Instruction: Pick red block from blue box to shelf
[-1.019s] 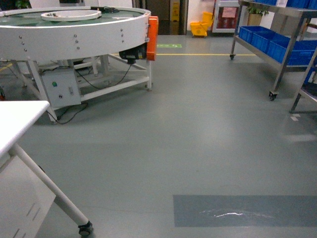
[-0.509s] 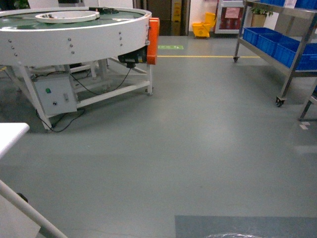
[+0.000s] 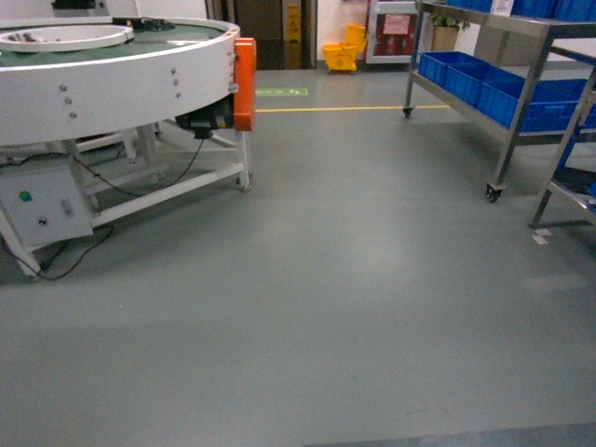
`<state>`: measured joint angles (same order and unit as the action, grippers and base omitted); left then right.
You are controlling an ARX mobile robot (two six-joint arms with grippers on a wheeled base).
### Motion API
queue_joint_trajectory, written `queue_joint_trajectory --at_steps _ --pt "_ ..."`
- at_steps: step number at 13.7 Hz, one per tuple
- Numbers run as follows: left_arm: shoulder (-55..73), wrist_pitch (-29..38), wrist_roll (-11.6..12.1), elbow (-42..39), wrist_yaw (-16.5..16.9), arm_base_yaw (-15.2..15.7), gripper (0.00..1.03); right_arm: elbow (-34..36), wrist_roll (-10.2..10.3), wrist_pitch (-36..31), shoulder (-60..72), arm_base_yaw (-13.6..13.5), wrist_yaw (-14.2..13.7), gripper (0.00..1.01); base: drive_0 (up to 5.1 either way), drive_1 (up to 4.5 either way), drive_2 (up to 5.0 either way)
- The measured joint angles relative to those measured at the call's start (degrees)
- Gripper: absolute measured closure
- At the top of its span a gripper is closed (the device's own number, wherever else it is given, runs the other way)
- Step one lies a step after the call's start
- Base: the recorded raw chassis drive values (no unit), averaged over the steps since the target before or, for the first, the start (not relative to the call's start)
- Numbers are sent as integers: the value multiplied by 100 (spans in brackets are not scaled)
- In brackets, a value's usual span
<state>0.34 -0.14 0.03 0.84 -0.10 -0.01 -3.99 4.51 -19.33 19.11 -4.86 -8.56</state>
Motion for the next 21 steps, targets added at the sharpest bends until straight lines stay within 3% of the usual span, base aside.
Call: queue_joint_trajectory --at_steps 21 --pt "0 -9 0 0 7 -7 5 0 0 -26 -11 2 -2 73 -146 285 -577"
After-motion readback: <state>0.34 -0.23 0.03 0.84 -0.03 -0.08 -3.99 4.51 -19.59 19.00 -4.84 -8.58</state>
